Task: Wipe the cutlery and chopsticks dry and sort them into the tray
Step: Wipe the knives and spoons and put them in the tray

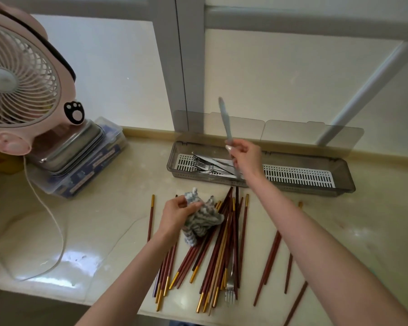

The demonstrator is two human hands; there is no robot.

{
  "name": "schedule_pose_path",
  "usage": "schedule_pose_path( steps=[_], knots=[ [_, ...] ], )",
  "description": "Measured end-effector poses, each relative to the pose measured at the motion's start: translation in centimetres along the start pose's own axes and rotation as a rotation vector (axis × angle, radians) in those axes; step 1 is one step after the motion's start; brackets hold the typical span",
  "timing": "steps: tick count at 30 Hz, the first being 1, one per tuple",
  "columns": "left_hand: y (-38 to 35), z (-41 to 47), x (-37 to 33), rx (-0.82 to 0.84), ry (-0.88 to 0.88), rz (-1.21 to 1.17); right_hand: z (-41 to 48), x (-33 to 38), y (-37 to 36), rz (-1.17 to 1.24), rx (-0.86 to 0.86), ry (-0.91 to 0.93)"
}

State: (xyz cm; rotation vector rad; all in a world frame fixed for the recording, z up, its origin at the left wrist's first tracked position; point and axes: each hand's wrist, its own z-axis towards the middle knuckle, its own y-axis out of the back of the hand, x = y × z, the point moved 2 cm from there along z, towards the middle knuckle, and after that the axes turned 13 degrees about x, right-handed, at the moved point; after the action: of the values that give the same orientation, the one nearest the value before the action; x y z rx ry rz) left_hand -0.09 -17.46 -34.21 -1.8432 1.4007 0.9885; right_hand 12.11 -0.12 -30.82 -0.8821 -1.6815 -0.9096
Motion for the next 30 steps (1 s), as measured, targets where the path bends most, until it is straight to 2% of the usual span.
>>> schedule_pose_path(
  steps=[3,7,10,13,15,17,22,25,27,30],
  knots=[
    [1.3,-0.9,-0.3,-0.045,-0.028,-0.122,2.2,-1.9,1.3,-0.299,-0.020,-0.048],
    [1.7,-1.1,-1.0,-0.067,-0.047,-0.188,3.5,-4.1,0.7,-0.544,0.052,-0.033],
    [1.6,-1.1,-1.3,-0.062,-0.060,-0.220,4.7,-4.2,-1.0,-0.638,0.157,-0.004],
    [1.5,-1.1,-1.4,-0.046,-0.064,-0.223,5.7,-4.3,-1.8,-0.700,0.279,-0.072],
    [1.5,-1.1,-1.5,-0.039,-0.063,-0.229,6.0,-4.7,-1.2,-0.808,0.269,-0.123],
    [1.5,-1.0,-1.6,-0.046,-0.053,-0.231,5.5,-5.2,-0.3,-0.809,0.193,-0.105],
    [1.5,-0.6,-1.9,-0.073,-0.028,-0.188,1.1,-7.0,1.7,-0.606,-0.027,0.121],
    [1.5,-0.3,-2.1,-0.090,-0.052,-0.170,-2.6,-8.5,2.7,-0.554,-0.126,0.155],
    [1.2,-0.2,-2.2,-0.091,-0.063,-0.172,-4.8,-10.1,3.0,-0.578,-0.075,0.077],
    [0.9,0.0,-1.9,-0.099,-0.055,-0.193,-7.9,-12.0,2.5,-0.653,0.143,-0.091]
  ],
)
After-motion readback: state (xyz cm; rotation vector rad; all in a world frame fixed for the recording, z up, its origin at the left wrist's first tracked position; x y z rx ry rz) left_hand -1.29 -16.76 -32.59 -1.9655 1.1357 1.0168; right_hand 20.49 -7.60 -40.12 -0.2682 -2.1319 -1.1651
